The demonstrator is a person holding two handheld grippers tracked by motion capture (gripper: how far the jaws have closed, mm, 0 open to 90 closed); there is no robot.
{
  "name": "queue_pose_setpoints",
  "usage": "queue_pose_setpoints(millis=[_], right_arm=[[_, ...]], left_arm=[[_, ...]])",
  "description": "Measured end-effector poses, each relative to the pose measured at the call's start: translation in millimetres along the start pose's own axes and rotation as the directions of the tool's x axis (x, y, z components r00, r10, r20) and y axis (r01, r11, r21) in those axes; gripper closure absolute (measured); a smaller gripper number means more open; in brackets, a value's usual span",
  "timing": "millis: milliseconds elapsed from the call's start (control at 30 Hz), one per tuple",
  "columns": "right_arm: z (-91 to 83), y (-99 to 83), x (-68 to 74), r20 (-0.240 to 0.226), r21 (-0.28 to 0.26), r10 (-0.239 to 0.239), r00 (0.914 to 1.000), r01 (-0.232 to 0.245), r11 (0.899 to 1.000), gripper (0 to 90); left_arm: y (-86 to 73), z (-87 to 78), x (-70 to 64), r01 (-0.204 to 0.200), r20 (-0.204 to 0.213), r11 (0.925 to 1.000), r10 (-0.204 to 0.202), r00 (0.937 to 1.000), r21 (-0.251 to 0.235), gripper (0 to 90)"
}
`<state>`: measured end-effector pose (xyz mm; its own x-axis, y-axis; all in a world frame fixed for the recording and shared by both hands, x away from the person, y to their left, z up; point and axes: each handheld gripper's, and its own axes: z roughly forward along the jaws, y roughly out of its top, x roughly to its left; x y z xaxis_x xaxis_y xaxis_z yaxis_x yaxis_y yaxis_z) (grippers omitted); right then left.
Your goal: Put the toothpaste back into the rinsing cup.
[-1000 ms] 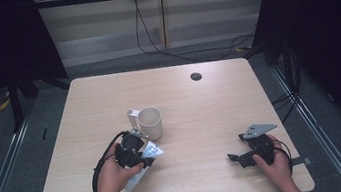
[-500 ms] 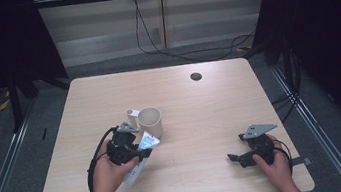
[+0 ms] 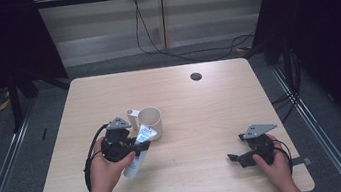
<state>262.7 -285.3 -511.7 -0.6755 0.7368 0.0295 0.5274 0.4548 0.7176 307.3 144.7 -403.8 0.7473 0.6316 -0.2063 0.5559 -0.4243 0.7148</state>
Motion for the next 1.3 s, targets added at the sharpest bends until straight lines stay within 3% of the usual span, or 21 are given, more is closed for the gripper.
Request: queue_pose_setpoints(millis=[433, 667, 1033, 1300], right_arm=[[0.0, 0.0, 0.1, 0.001, 0.0, 0.0, 1.0, 0.0, 1.0, 10.2], [0.0, 0.0, 0.1, 0.0, 0.0, 0.0, 1.0, 0.0, 1.0, 10.1], [0.0, 0.0, 0.0, 0.0, 0.0, -0.001, 1.0, 0.001, 1.0, 10.2], [0.0, 0.0, 0.0, 0.0, 0.0, -0.001, 1.0, 0.001, 1.0, 10.2]], left_arm=[[7.3, -13.8, 5.1, 0.005, -0.043, 0.9948, -0.009, 0.999, -0.102, 66.4], [12.0, -16.7, 5.5, -0.001, -0.045, 0.9928, -0.004, 0.999, -0.12, 66.3], [18.9, -23.8, 7.2, 0.01, -0.057, 0.982, -0.021, 0.9982, -0.189, 66.3], [27.5, -26.4, 6.4, 0.001, -0.071, 0.9794, -0.016, 0.9974, -0.202, 66.3]])
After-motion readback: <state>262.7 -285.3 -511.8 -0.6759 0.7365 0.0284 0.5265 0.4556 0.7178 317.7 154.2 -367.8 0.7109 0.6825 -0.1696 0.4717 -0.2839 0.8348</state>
